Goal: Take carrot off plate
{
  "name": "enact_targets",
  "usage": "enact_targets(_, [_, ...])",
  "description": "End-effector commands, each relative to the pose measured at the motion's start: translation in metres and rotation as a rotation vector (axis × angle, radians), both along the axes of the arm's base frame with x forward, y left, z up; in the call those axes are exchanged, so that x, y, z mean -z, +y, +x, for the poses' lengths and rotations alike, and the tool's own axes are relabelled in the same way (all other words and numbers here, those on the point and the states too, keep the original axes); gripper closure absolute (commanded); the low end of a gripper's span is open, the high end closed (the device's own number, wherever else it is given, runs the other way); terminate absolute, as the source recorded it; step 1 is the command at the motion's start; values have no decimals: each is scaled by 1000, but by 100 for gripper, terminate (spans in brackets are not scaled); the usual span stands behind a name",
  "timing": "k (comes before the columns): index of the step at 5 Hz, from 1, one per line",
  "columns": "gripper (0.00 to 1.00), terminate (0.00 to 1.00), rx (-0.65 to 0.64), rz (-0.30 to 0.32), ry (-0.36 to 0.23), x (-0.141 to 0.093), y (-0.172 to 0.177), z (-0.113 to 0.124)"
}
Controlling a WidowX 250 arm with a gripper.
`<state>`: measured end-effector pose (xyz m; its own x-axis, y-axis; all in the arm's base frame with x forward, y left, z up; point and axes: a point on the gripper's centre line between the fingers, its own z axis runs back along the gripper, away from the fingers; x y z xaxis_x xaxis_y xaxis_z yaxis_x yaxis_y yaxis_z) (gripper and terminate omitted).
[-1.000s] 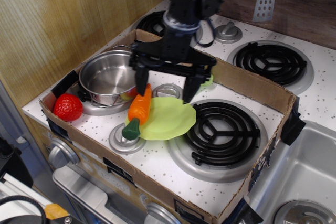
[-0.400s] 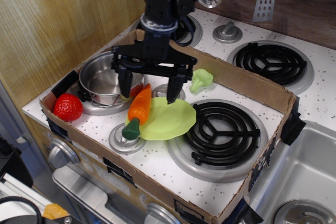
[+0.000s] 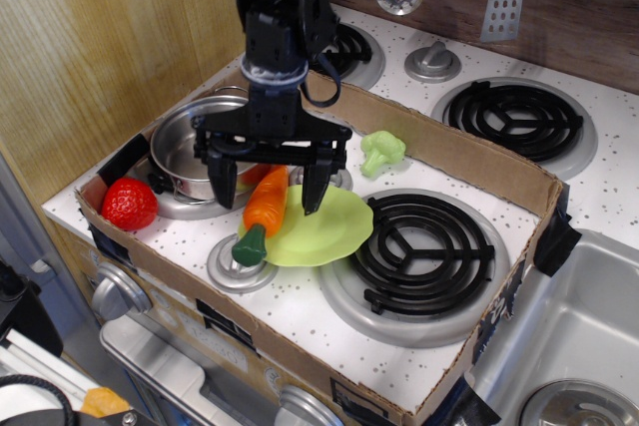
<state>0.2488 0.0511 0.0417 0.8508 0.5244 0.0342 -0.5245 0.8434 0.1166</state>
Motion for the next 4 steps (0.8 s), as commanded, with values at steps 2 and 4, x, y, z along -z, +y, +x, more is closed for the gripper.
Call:
enact_targets(2, [0, 0, -30, -50, -62, 15, 1, -4])
enact_targets(4, [100, 0, -73, -47, -39, 6, 3, 0])
